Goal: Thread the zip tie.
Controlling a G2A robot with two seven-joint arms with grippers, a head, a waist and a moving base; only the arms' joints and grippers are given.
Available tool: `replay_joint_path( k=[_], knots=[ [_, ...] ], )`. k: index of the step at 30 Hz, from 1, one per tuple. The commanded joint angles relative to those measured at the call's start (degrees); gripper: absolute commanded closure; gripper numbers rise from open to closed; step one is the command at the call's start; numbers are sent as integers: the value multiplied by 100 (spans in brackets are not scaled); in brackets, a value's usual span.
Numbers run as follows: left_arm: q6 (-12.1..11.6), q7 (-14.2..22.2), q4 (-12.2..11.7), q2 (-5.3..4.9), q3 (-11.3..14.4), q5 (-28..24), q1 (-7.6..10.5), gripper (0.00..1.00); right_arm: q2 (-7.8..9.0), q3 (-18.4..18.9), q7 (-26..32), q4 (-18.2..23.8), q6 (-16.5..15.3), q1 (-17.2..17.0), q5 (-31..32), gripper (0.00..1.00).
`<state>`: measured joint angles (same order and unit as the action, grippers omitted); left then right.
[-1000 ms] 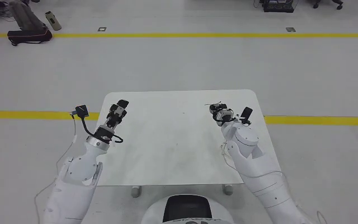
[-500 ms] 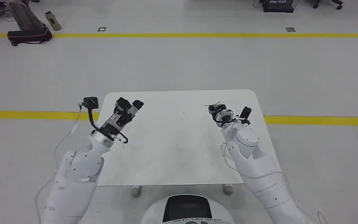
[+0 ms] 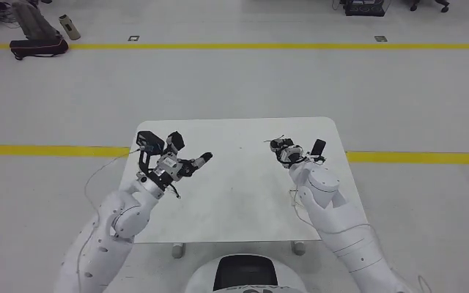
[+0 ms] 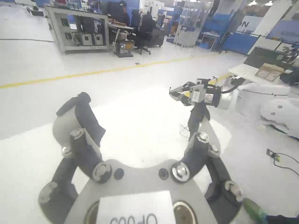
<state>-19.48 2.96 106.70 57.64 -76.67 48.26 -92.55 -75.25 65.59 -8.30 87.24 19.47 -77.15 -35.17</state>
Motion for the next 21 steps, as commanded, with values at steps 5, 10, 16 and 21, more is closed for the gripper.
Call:
replay_joint_path(
  k=[5,10,16,21],
  knots=[
    [0,-307,240,-130,399,2299,208,0,-5,-70,161,101,1,-33,162,100],
    [0,-1018,93,-356,791,4170,409,0,3,-137,269,171,1,-16,299,100],
    [0,-929,37,-798,1341,4170,1049,0,22,-343,400,169,1,26,448,100],
    [0,-961,-3,-969,1513,4170,1247,0,46,-464,553,196,1,47,492,100]
  ],
)
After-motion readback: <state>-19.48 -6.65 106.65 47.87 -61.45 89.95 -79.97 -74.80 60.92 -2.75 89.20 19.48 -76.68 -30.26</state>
